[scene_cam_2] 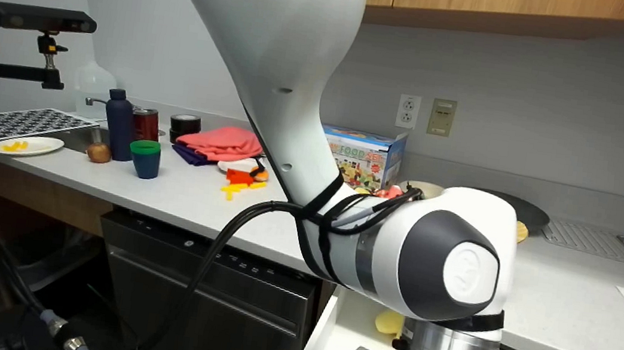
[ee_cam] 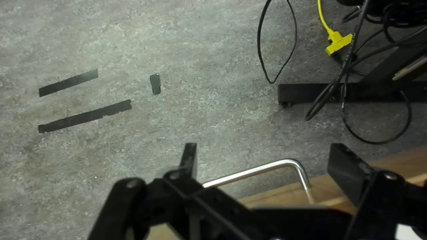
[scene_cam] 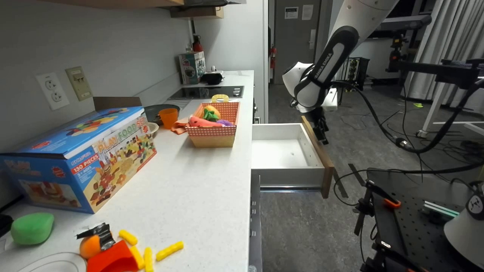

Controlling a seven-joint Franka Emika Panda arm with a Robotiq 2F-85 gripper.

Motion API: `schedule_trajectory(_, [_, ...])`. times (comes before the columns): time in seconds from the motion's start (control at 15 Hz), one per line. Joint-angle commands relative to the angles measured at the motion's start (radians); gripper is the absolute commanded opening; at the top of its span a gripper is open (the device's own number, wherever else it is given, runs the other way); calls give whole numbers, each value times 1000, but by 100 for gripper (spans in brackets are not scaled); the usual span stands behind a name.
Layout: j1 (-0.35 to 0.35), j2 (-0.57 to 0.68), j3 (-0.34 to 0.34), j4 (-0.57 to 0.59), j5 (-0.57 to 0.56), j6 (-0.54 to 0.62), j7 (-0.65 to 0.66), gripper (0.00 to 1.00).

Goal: Open the drawer, remove the pineapple and watermelon plush toy from the drawer and put them in the basket then close the drawer

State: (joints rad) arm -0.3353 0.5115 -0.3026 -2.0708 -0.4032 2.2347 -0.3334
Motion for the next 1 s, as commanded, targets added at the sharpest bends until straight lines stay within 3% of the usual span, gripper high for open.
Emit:
schedule_trajectory(0.0, [-68,73,68,80,92,-23,-133,100])
schedule_trajectory(0.47, [-148,132,169,178,266,-36,-340,100])
schedule_trajectory(0.73, [-135,142,212,222,338,-12,-379,100])
schedule_trajectory(0.93, [-106,145,238,236,371,66,-337,100])
